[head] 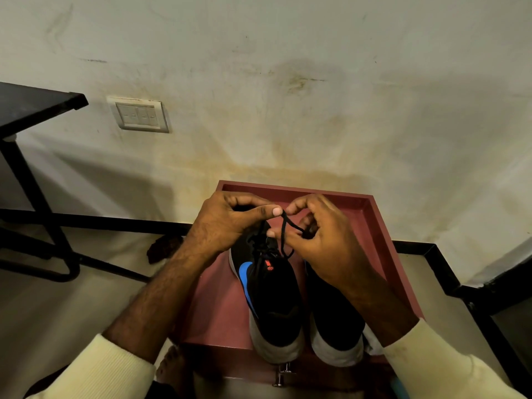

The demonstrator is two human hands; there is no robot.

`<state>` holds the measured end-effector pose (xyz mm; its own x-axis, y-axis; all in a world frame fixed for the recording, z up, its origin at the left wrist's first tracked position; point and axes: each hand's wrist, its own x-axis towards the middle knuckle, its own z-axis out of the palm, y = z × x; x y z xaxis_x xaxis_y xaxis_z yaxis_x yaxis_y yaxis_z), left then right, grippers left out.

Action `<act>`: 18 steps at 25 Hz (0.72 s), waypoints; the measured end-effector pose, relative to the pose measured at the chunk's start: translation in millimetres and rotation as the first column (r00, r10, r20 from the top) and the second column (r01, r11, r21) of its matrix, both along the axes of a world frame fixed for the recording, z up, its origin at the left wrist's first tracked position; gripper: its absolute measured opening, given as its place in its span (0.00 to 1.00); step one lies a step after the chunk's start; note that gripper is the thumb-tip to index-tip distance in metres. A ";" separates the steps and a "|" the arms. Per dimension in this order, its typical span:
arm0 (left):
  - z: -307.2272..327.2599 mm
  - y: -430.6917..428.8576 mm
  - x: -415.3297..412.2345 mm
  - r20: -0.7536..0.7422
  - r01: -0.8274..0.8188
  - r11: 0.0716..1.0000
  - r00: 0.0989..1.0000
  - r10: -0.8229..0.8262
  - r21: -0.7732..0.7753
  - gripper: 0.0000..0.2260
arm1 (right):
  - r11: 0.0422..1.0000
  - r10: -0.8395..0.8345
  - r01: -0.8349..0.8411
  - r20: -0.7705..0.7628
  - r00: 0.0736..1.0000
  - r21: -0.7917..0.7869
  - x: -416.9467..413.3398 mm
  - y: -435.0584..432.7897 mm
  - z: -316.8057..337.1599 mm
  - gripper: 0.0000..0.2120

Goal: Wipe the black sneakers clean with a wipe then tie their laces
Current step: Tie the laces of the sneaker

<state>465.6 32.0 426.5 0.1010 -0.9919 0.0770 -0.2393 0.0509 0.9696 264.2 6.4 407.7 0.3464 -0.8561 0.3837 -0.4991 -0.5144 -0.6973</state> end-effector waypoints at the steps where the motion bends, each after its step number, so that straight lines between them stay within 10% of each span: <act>1: 0.3 0.6 0.4 0.003 0.007 1.000 1.000 -0.007 0.002 0.11 | 1.000 -0.004 0.004 0.000 1.000 -0.019 -0.1 1.0 0.0 0.16; 7: 7.5 12.0 22.7 0.011 -0.004 0.997 1.000 0.003 0.079 0.12 | 0.970 -0.034 -0.045 0.318 0.947 0.238 -8.3 -5.8 0.0 0.22; 18: -17.2 69.4 122.9 0.375 -0.220 0.865 0.926 0.040 0.452 0.12 | 0.775 -0.325 0.285 -0.032 0.945 0.563 -63.8 -40.4 -10.6 0.32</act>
